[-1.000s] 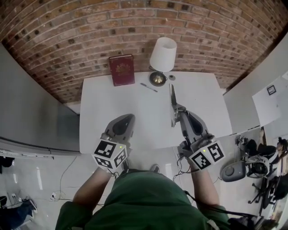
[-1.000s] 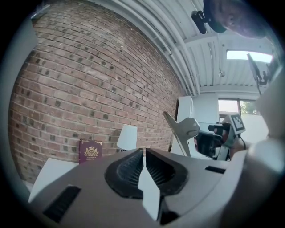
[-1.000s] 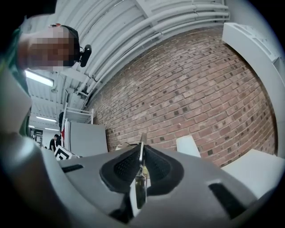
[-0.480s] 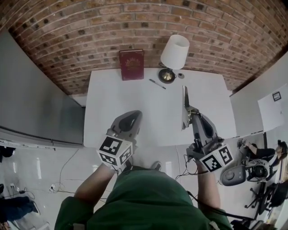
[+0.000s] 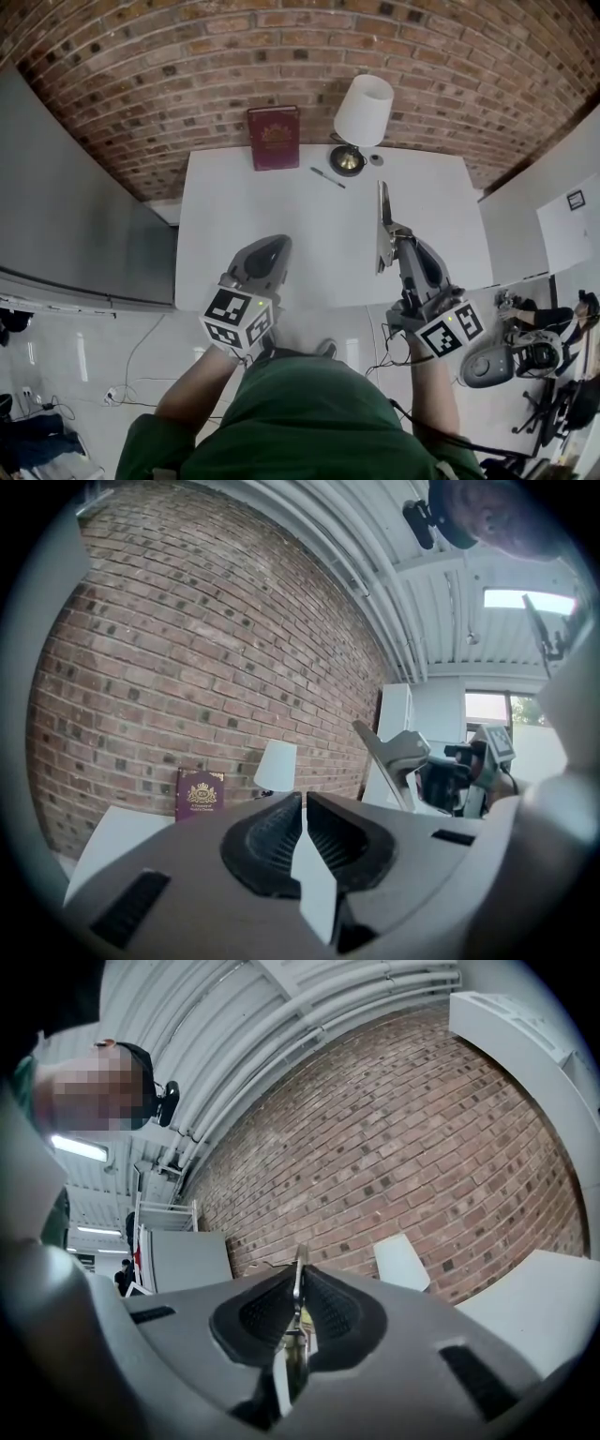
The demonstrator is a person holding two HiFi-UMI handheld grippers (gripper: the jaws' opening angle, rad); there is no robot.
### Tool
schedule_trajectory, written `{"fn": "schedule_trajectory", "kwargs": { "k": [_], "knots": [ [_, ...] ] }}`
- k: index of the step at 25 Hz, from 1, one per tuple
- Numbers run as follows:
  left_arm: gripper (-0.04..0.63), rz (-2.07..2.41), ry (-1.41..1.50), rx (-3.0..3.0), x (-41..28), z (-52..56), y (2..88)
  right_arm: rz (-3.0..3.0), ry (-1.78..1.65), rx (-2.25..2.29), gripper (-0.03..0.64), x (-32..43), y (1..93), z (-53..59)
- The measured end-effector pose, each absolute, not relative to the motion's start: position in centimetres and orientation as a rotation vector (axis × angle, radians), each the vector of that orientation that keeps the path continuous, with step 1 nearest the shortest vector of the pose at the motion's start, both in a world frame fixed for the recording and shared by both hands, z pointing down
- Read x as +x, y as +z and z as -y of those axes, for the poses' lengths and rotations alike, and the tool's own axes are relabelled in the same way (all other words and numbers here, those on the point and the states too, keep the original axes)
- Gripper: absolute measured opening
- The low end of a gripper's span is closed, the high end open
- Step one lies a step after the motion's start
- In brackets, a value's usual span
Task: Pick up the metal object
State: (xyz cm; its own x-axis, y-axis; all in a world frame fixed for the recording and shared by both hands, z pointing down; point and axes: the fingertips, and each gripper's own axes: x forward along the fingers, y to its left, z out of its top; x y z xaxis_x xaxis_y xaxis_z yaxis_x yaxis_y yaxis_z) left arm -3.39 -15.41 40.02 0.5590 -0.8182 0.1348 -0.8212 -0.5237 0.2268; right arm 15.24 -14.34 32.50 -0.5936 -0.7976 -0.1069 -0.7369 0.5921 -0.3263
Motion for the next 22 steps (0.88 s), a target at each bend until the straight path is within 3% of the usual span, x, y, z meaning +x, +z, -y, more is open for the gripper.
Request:
{"fn": "schedule_trajectory", "kwargs": {
  "k": [22],
  "knots": [
    [0.015, 1.374, 0.032, 2.507, -3.62, 15.32, 40.88, -2.579, -0.407, -1.229, 0.025, 14.79, 33.25, 14.29]
  ]
}}
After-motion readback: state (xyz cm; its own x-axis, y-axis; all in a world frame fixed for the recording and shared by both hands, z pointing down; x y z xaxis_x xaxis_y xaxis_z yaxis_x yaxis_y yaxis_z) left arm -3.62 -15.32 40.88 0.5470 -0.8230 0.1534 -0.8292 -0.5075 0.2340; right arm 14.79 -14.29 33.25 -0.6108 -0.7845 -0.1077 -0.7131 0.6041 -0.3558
